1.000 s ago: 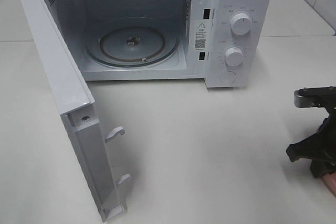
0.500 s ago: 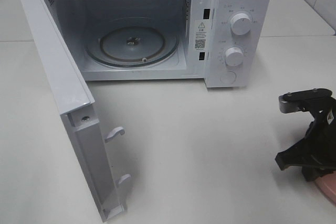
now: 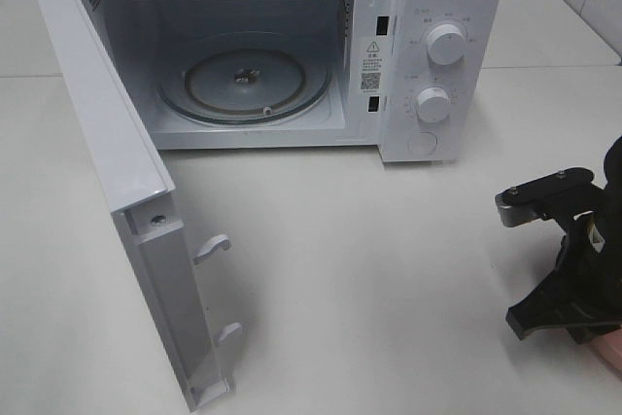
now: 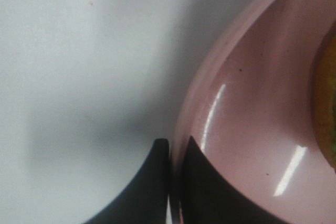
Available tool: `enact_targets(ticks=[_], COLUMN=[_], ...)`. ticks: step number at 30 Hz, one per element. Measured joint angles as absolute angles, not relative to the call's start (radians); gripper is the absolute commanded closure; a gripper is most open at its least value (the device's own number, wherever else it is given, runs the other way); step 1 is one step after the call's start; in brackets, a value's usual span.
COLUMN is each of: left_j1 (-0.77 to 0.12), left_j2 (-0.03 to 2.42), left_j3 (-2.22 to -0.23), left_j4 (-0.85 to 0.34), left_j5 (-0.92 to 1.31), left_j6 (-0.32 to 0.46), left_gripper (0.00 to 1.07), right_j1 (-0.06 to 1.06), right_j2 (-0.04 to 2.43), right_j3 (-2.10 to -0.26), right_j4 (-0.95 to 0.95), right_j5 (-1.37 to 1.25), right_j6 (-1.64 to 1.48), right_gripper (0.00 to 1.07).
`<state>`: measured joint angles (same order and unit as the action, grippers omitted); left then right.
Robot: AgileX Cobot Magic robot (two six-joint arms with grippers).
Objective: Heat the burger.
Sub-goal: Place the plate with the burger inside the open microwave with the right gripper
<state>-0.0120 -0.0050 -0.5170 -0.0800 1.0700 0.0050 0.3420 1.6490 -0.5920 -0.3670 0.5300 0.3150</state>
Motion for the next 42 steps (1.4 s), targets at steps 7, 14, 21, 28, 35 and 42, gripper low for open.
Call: enact_targets(ticks=[7,14,21,28,35,42], left_j1=[-0.012,-0.012,-0.012,-0.012,-0.012,-0.012], left_j2=[-0.005,-0.005,-0.005,-0.005,-0.005,-0.005], left_j3=[-0.517,-0.517,-0.517,-0.517,-0.517,-0.517], left_j4=[-0.080,-0.080,-0.080,-0.080,-0.080,-0.080], left_j5=[1.070,1.070,1.070,1.070,1.070,1.070], left_j6=[0.005,0.005,0.005,0.005,0.005,0.005], left_gripper=[0.09,0.09,0.09,0.09,0.09,0.09], right_j1=[0.362,0.362,0.362,0.364,0.412,0.507], right_j2=[1.599,1.526,1.466,1.392,1.313,1.253], right_j3=[-0.584,-0.583,-0.583,-0.583,-0.582,-0.582], right_j4=[-0.415,-0.480,-0.520,-0.540,-0.544,-0.553], right_j5=[0.561,0.626,0.663,0.726,0.772,0.821], right_j6=[0.346,0.353,0.356,0.355,0.319,0.301], right_gripper=[1.07,1.07,1.07,1.07,1.07,1.07])
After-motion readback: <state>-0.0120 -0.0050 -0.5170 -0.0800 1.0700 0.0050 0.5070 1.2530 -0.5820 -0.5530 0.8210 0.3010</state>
